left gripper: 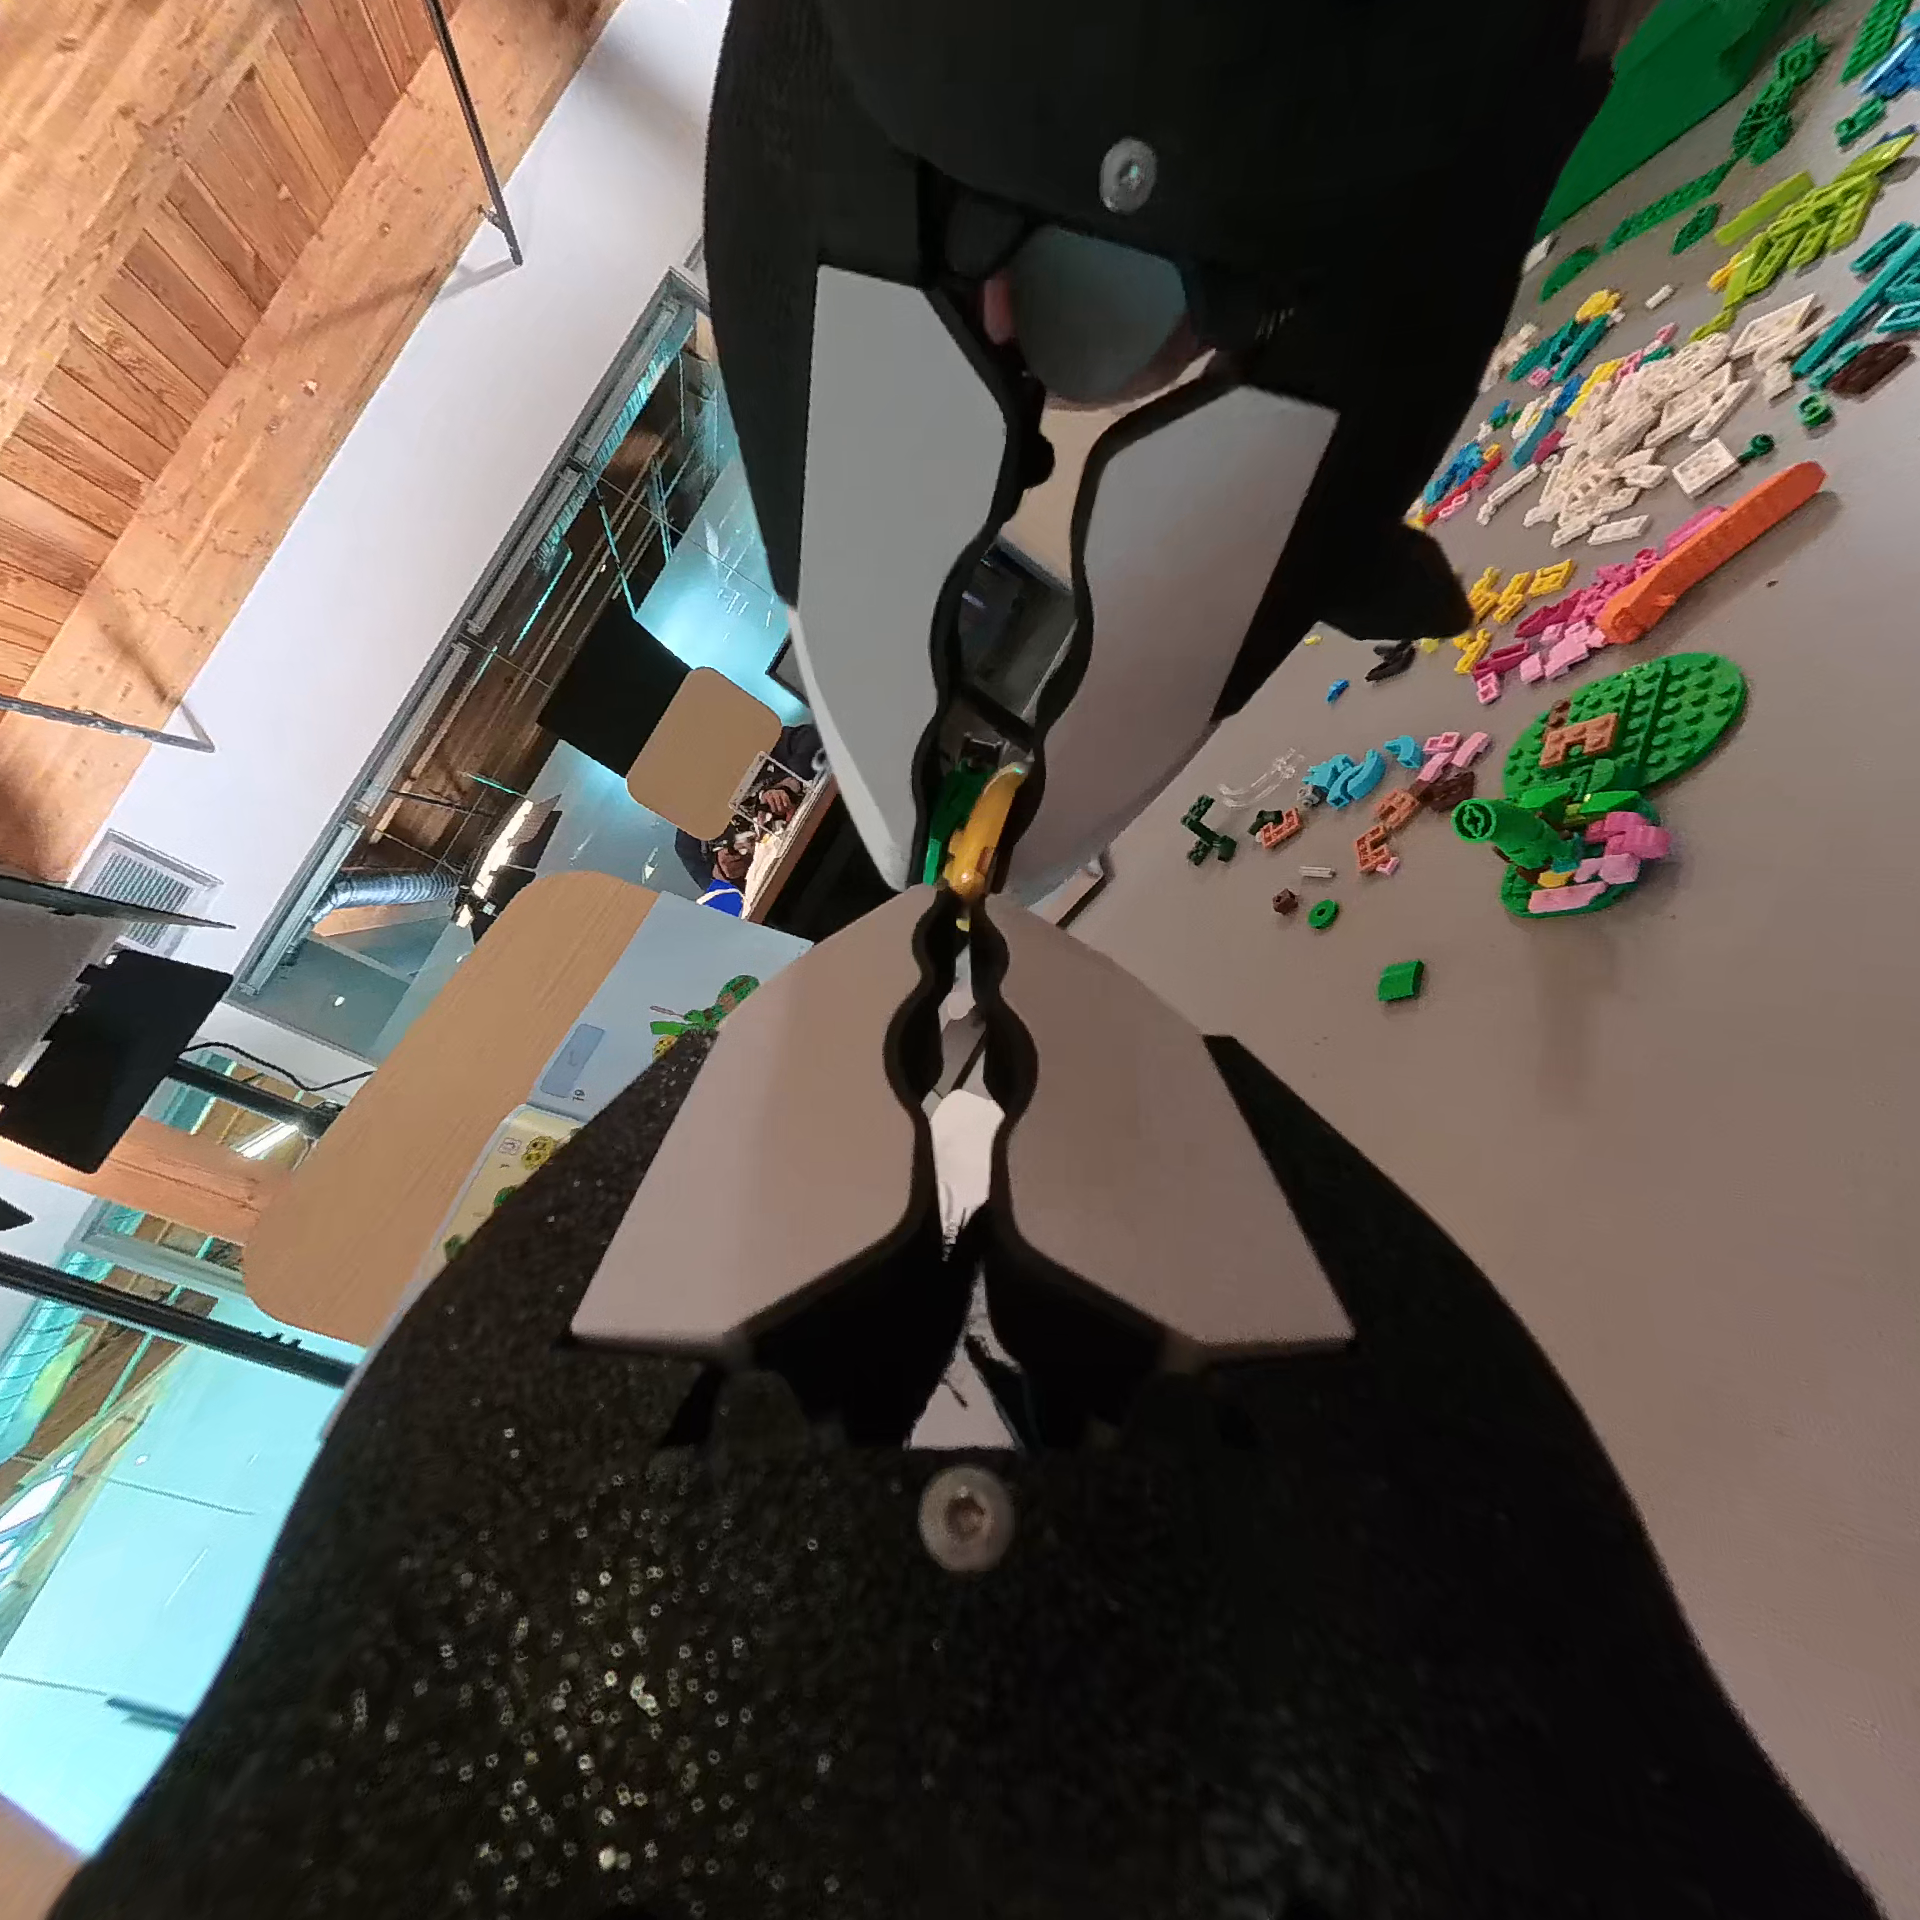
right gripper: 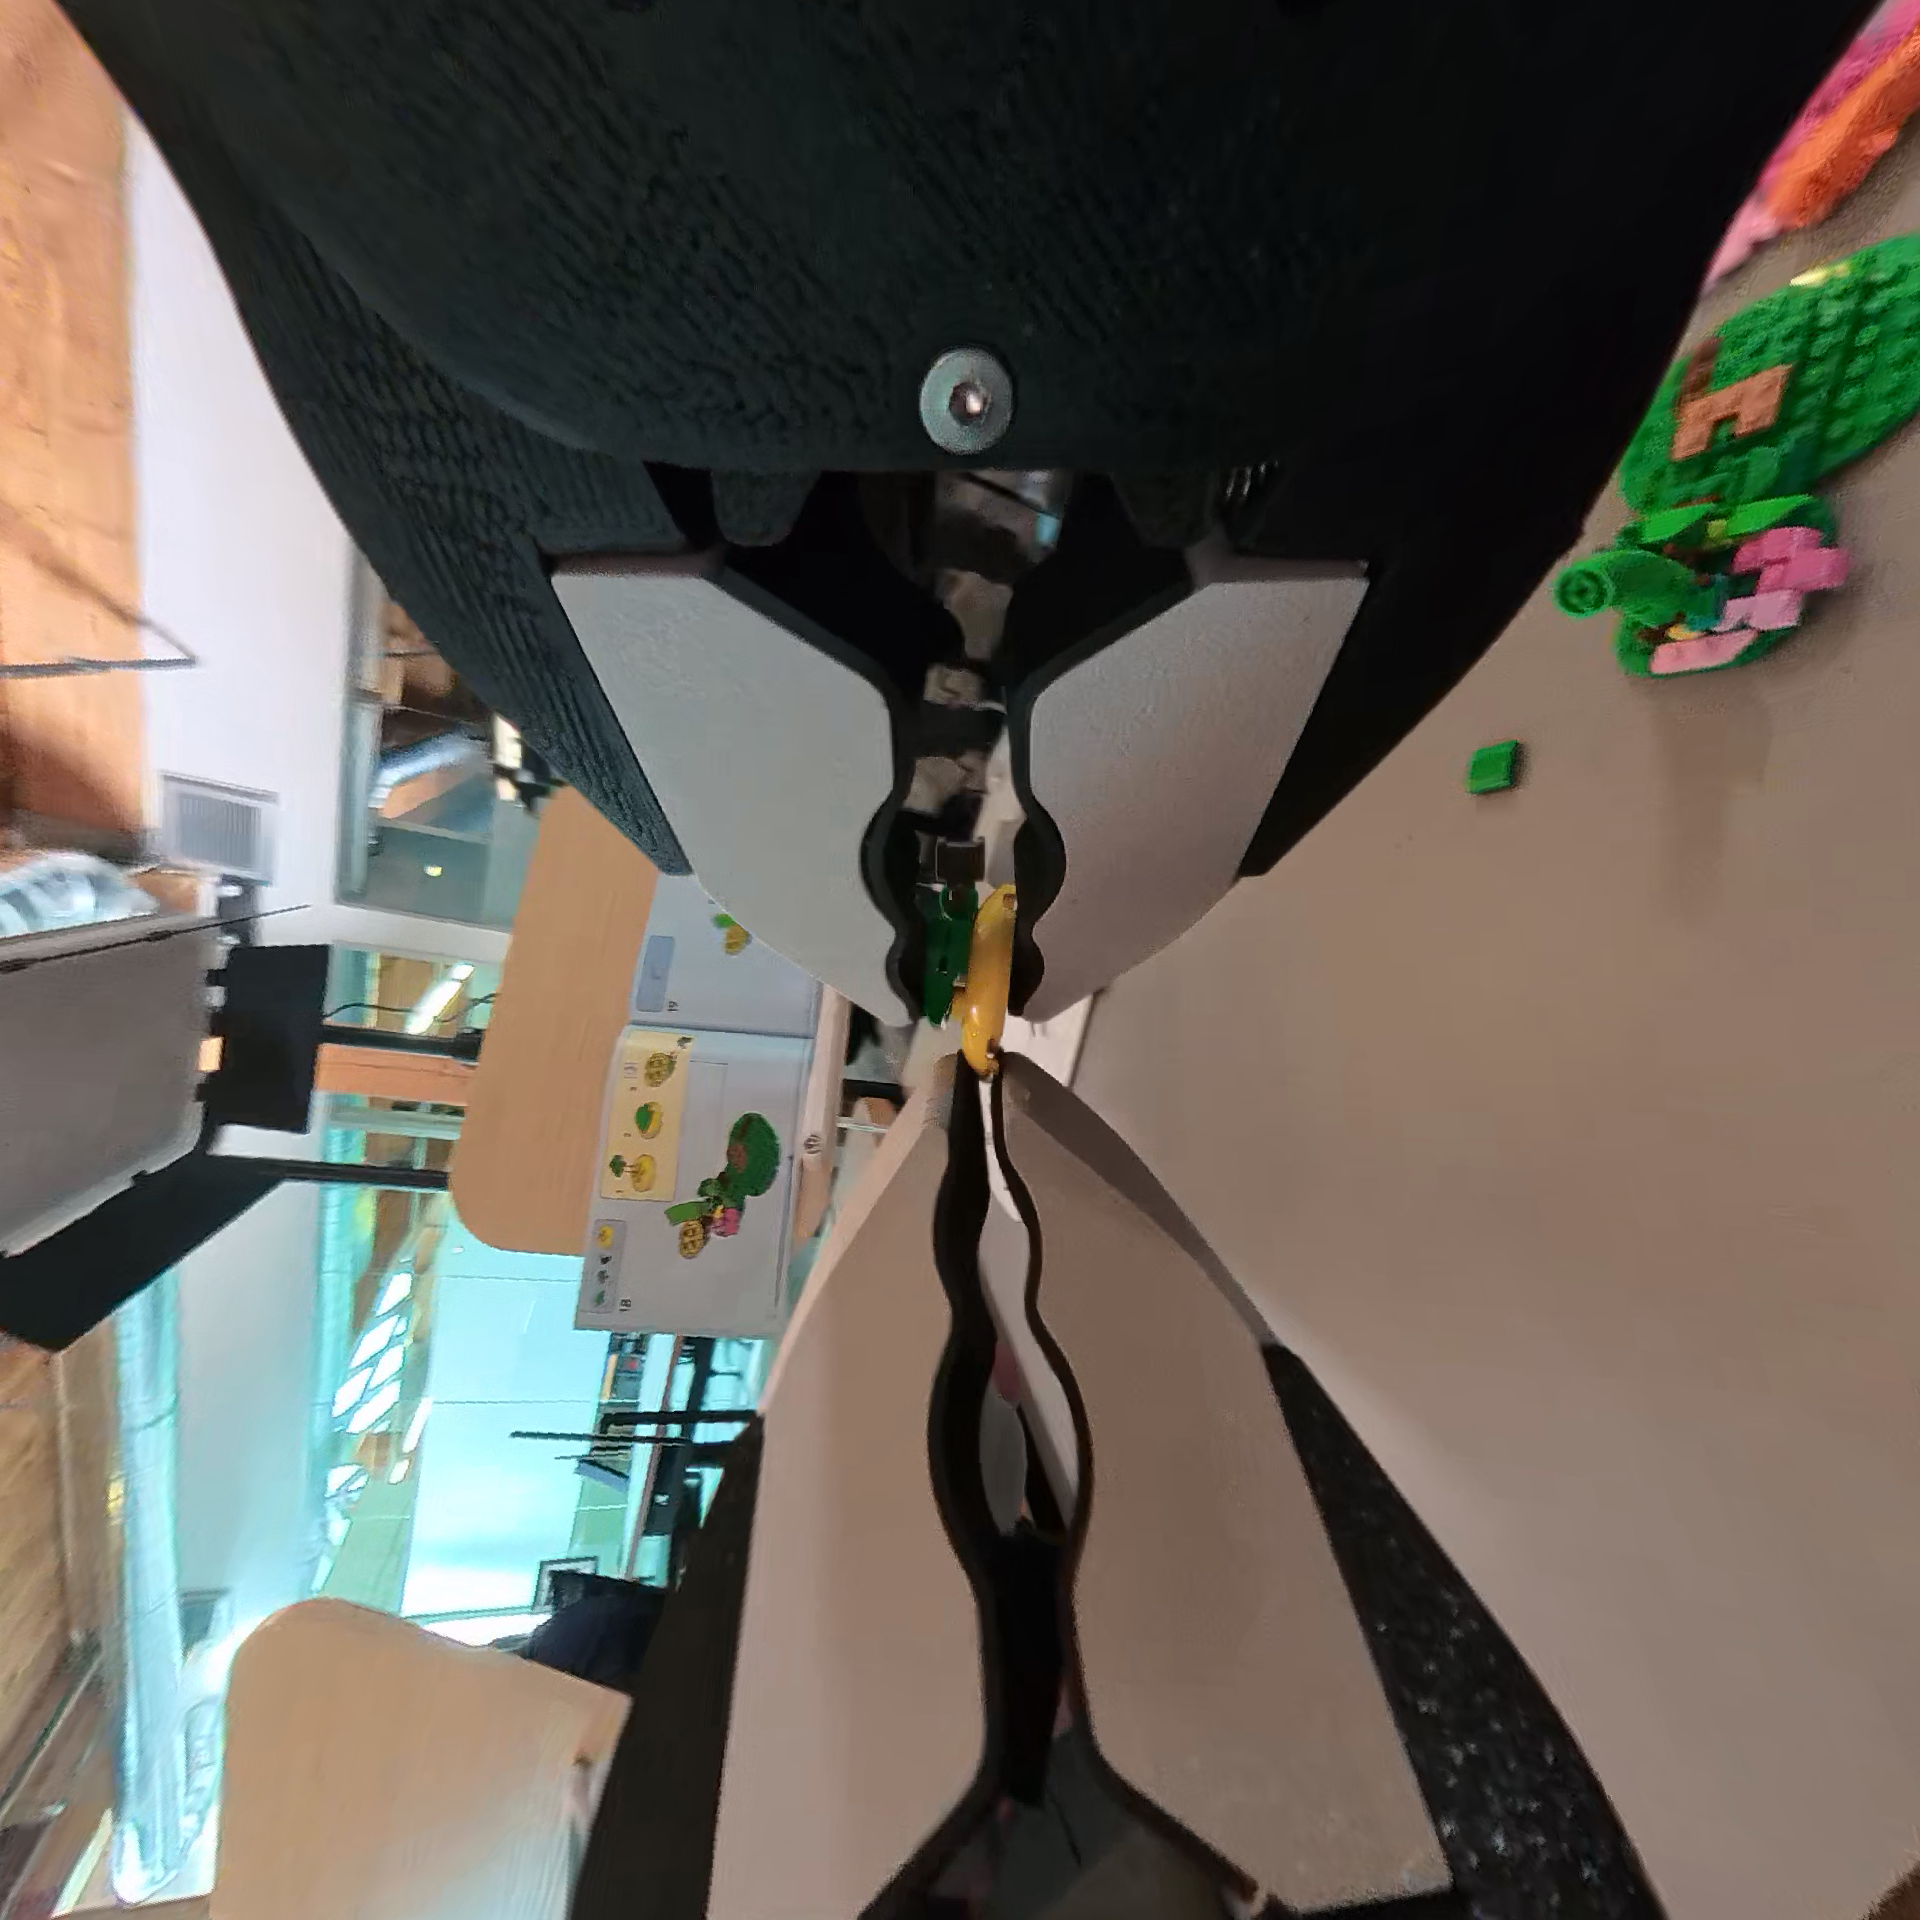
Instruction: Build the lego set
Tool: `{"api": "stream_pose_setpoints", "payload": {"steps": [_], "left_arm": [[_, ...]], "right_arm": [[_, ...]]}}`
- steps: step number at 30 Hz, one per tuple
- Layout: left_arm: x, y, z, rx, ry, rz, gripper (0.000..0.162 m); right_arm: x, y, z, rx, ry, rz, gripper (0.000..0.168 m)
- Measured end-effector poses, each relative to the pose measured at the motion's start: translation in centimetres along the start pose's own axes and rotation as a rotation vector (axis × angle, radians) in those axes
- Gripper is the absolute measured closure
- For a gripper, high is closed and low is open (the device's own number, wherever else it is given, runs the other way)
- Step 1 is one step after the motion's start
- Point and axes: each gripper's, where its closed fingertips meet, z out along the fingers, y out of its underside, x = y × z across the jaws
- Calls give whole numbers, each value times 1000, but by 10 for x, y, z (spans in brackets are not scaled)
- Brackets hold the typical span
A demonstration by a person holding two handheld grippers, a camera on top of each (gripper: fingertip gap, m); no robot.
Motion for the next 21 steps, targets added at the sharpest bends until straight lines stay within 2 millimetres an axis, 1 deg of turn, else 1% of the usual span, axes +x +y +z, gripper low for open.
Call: {"api": "stream_pose_setpoints", "payload": {"steps": [3, 5, 6, 9, 14, 21], "left_arm": [[-1, -1, 1, 54, 18, -72, 160], [0, -5, -2, 114, 48, -139, 160], [-1, -6, -2, 126, 54, -159, 160], [-1, -9, -3, 131, 61, -174, 160], [0, -9, -2, 76, 43, -116, 161], [1, -9, -3, 32, 45, -91, 161]], "right_arm": [[-1, -1, -2, 52, -65, 142, 144], [4, 1, -5, 65, -59, 170, 136], [6, 3, -6, 51, -53, 166, 135], [3, 9, -6, -20, -48, 105, 140], [-2, 13, -6, -134, -20, -23, 151], [-2, 14, -6, -206, 14, -65, 151]]}}
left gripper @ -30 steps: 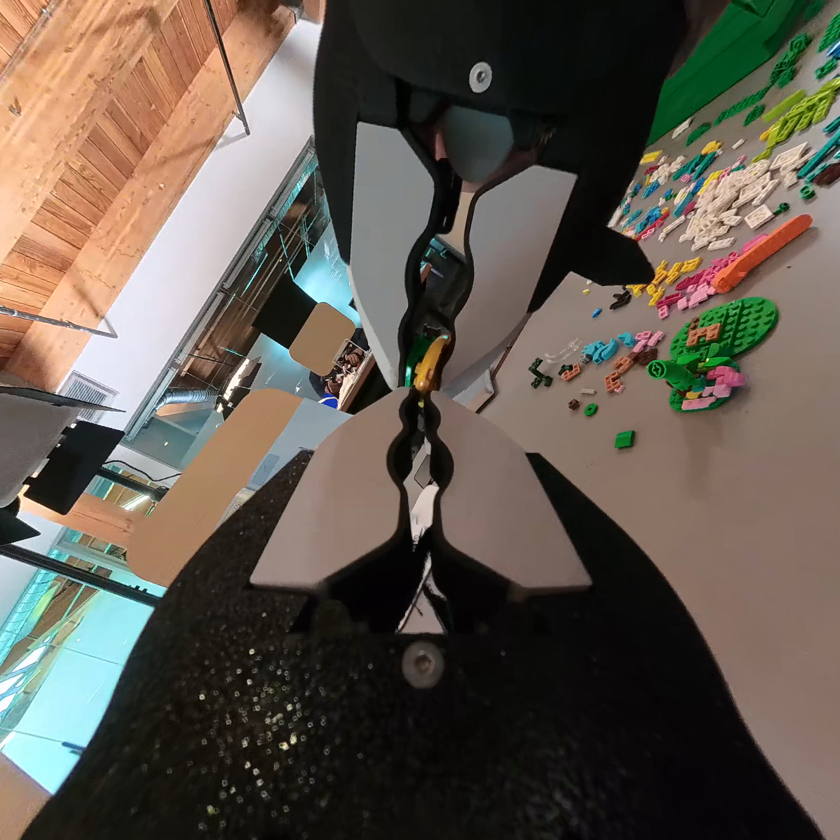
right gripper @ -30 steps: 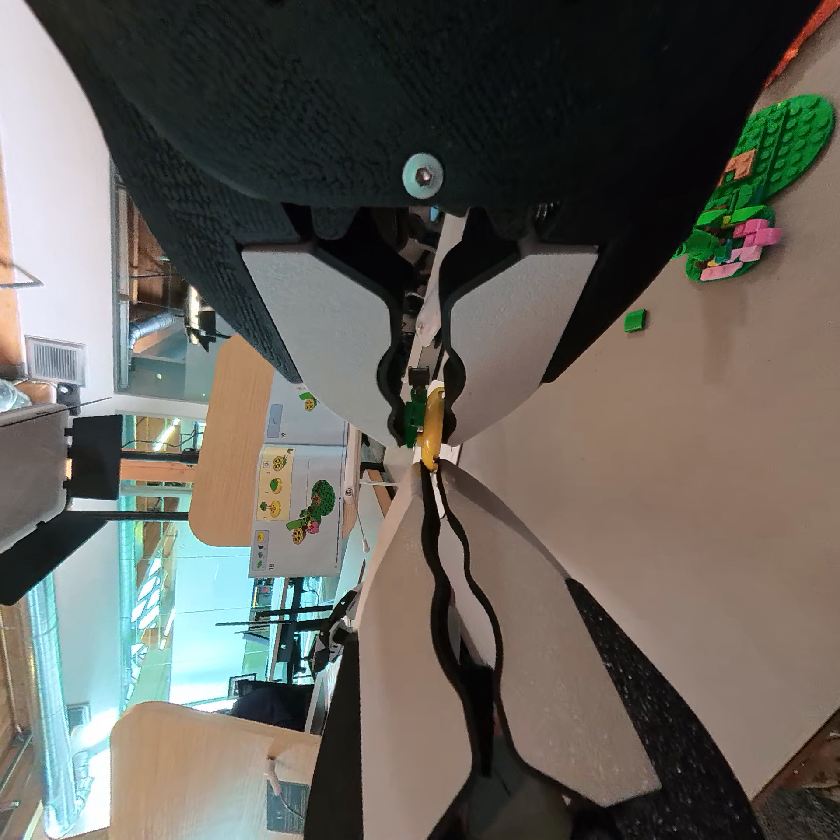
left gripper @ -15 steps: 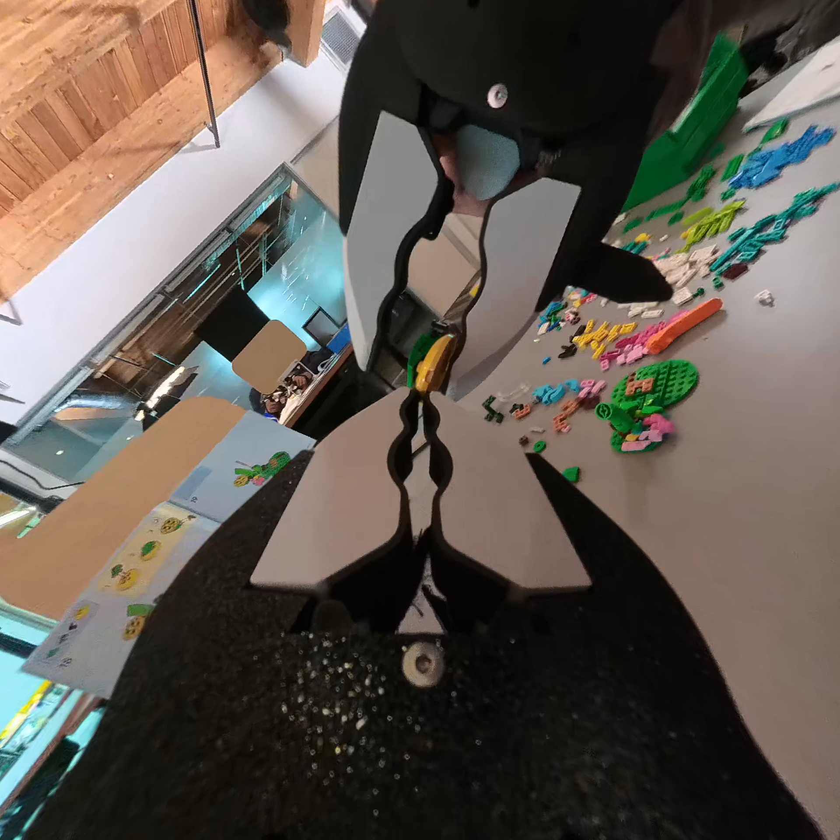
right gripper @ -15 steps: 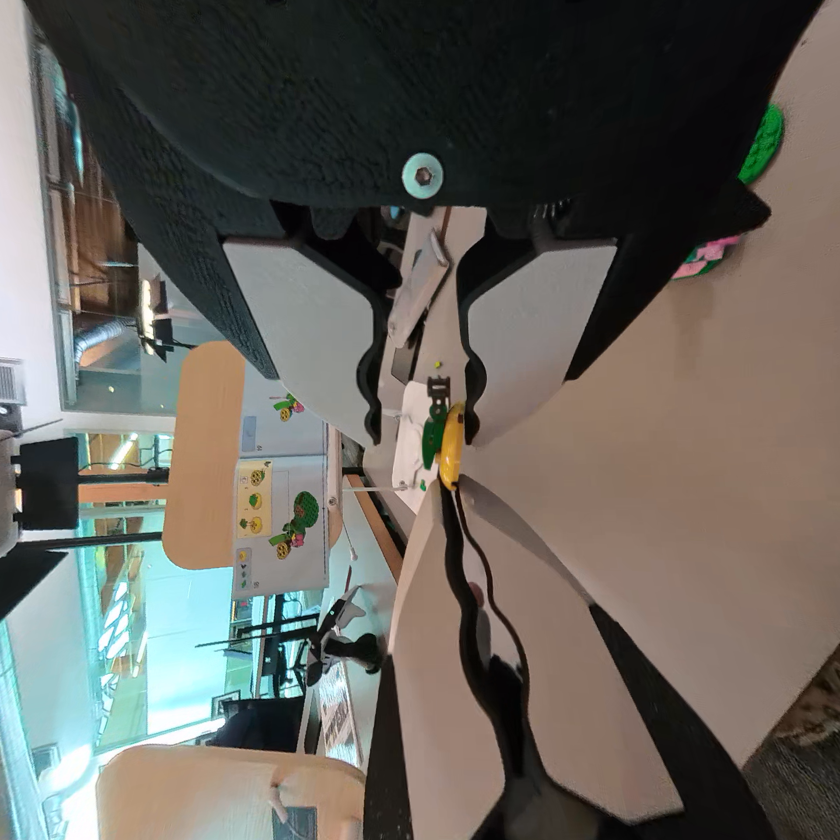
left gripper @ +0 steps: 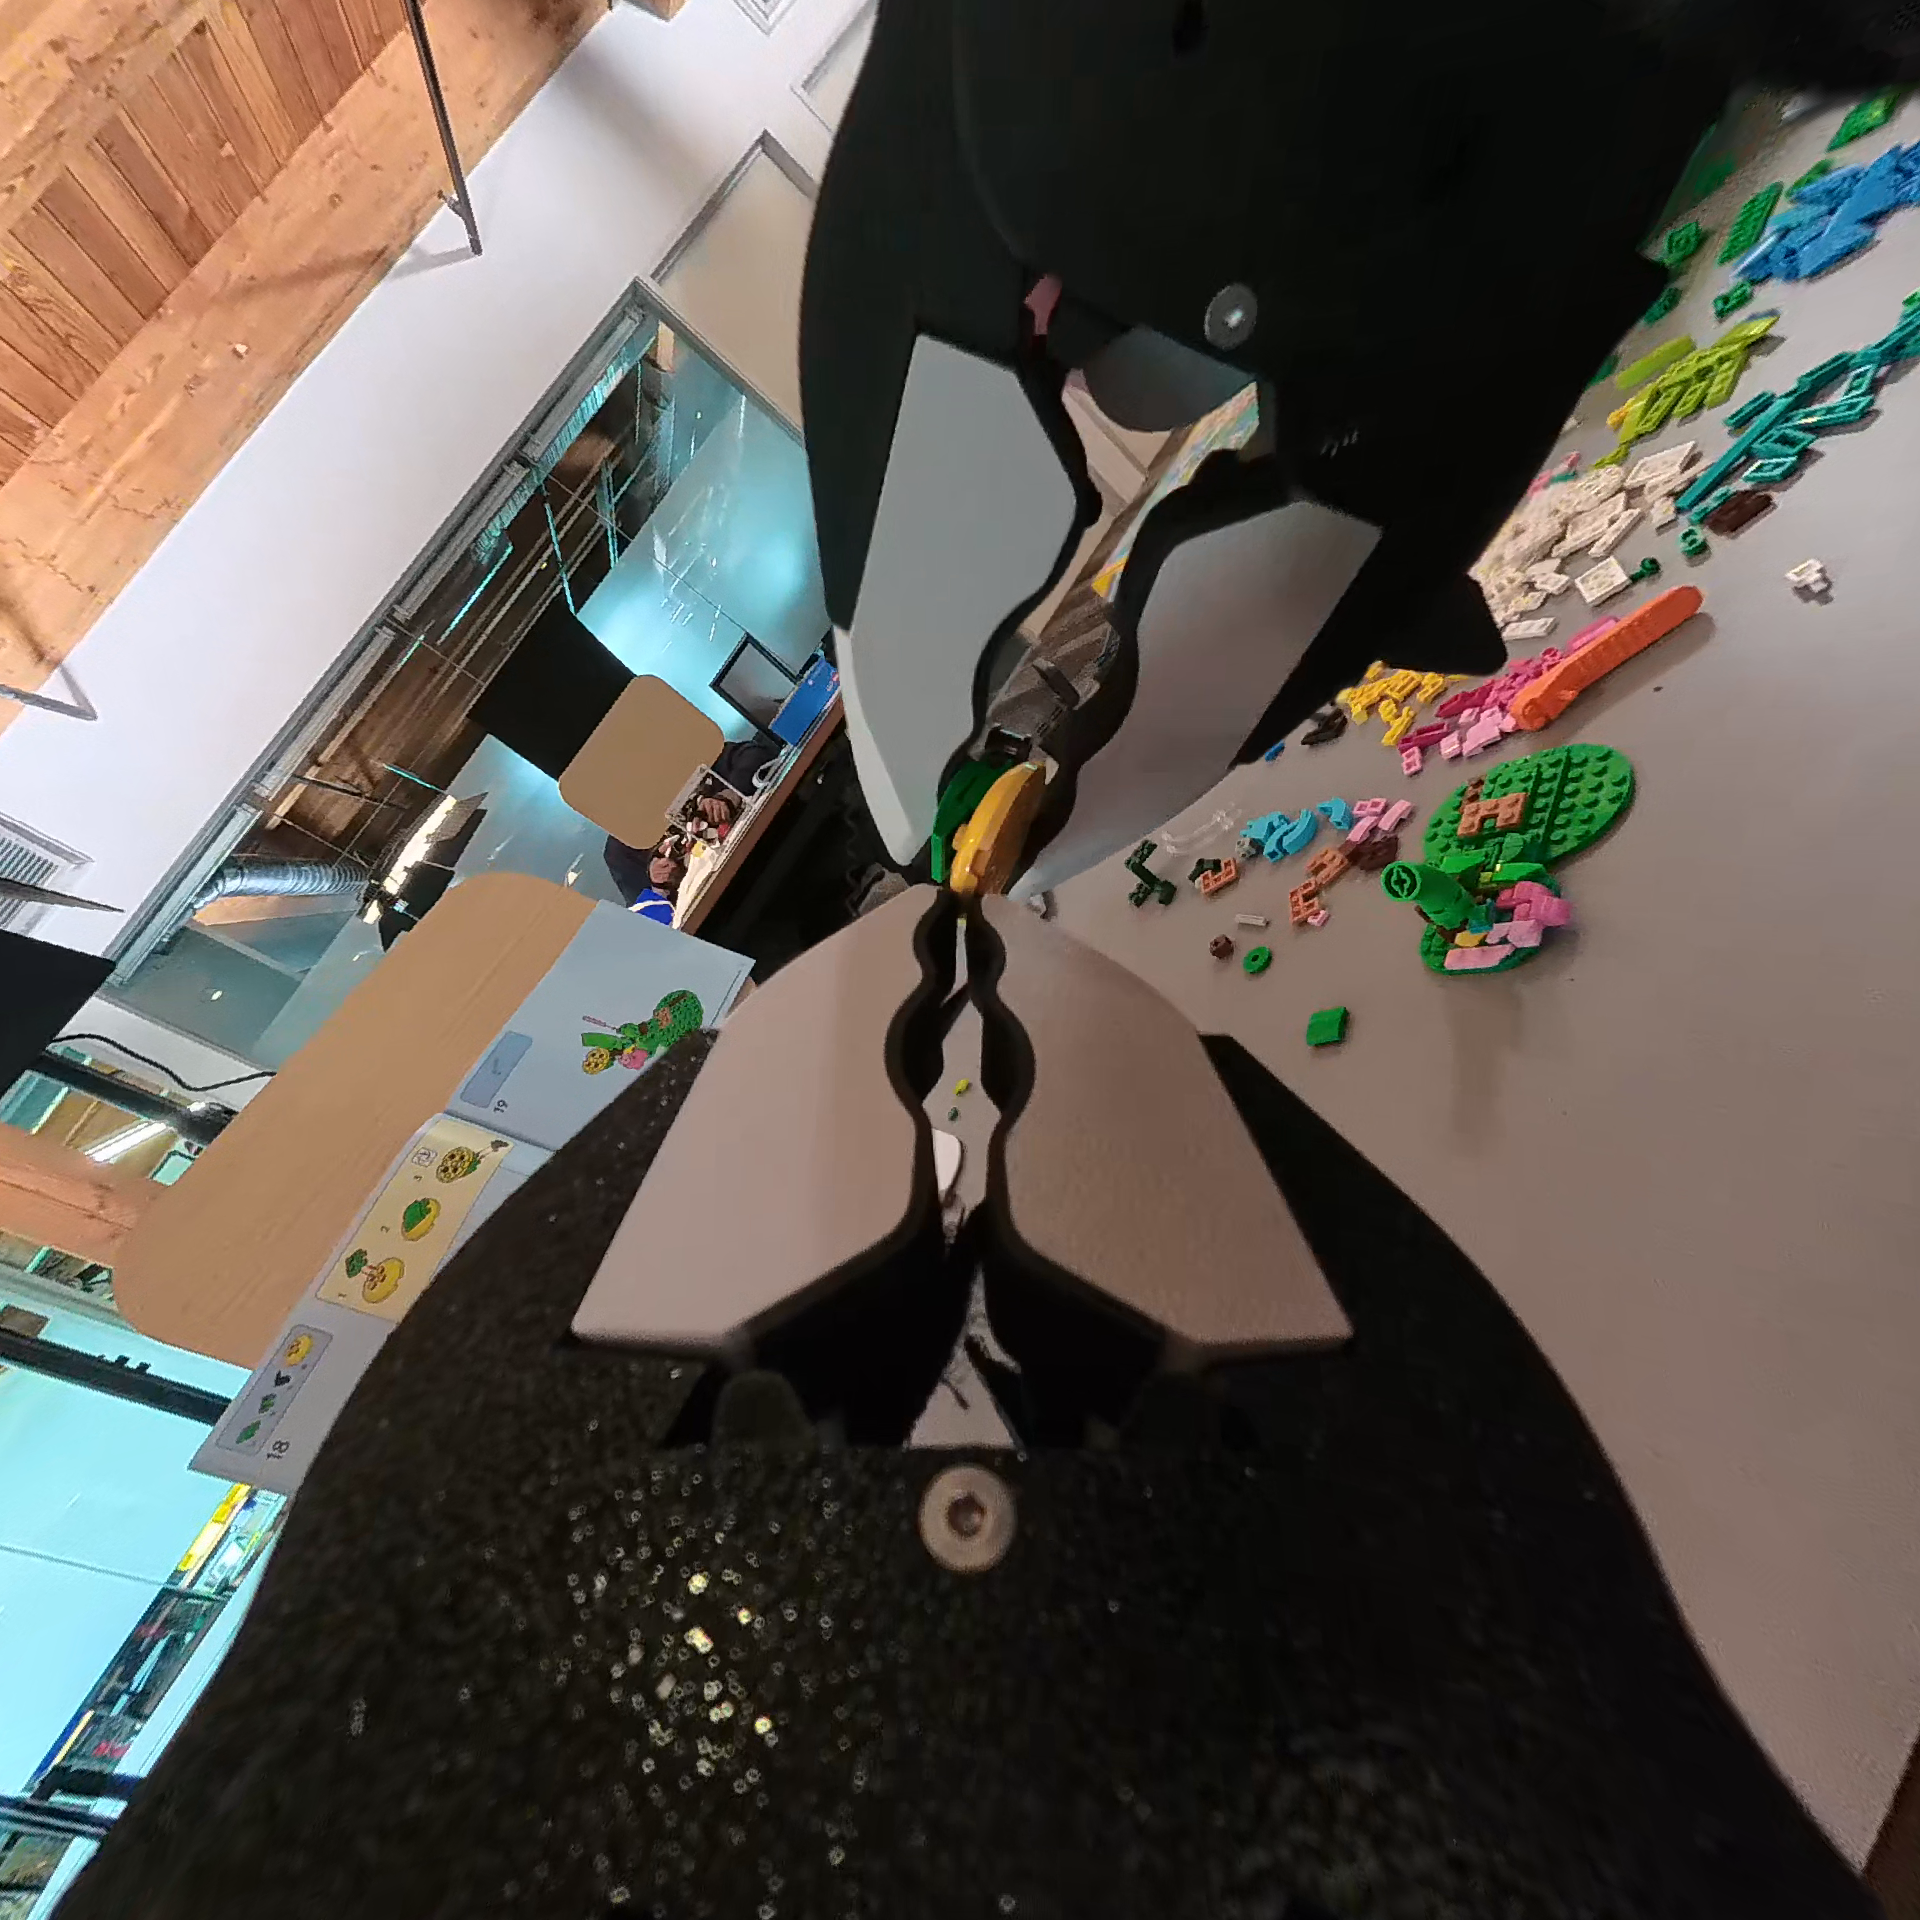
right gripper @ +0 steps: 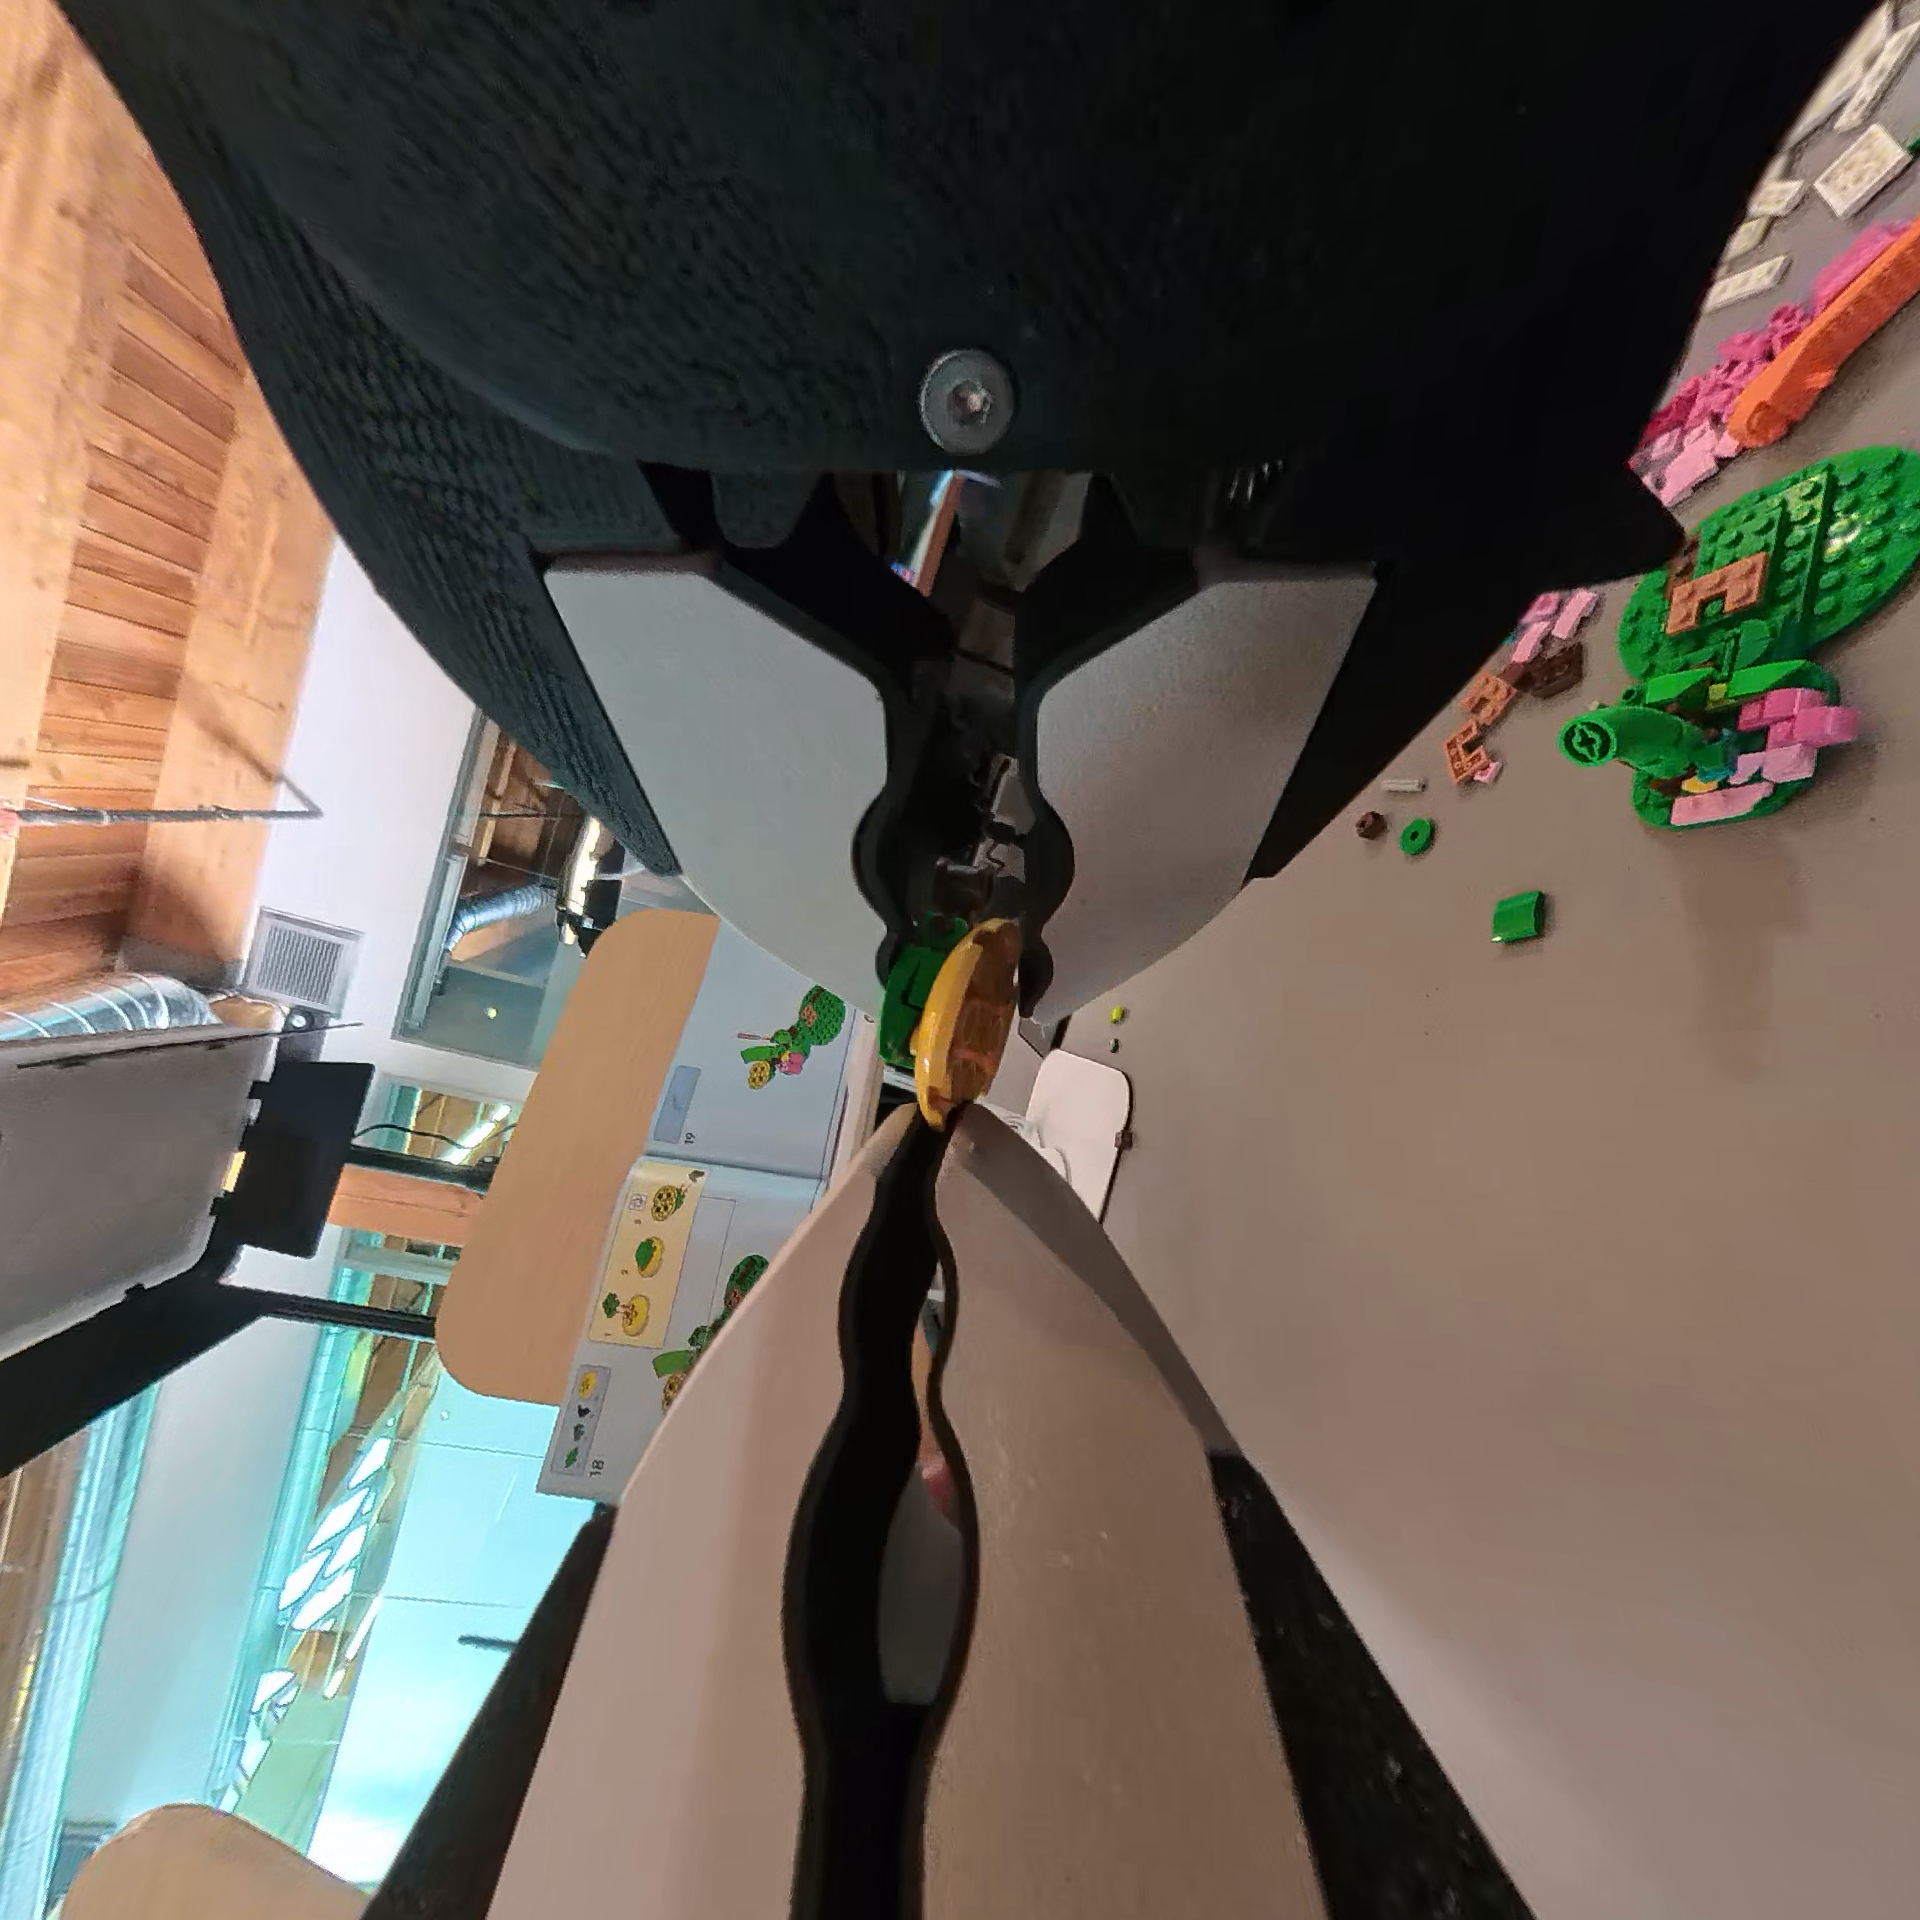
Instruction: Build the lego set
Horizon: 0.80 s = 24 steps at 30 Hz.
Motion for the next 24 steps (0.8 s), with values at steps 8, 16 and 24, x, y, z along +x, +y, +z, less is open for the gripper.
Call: {"api": "stream_pose_setpoints", "payload": {"steps": [8, 16, 24], "left_arm": [[4, 3, 3, -41, 15, 13, 160], [13, 6, 8, -60, 48, 30, 158], [6, -5, 13, -9, -83, 128, 131]], "right_arm": [[2, 3, 3, -37, 63, -142, 155], [4, 6, 3, -59, 156, -399, 155], [1, 10, -2, -1, 17, -113, 155]]}}
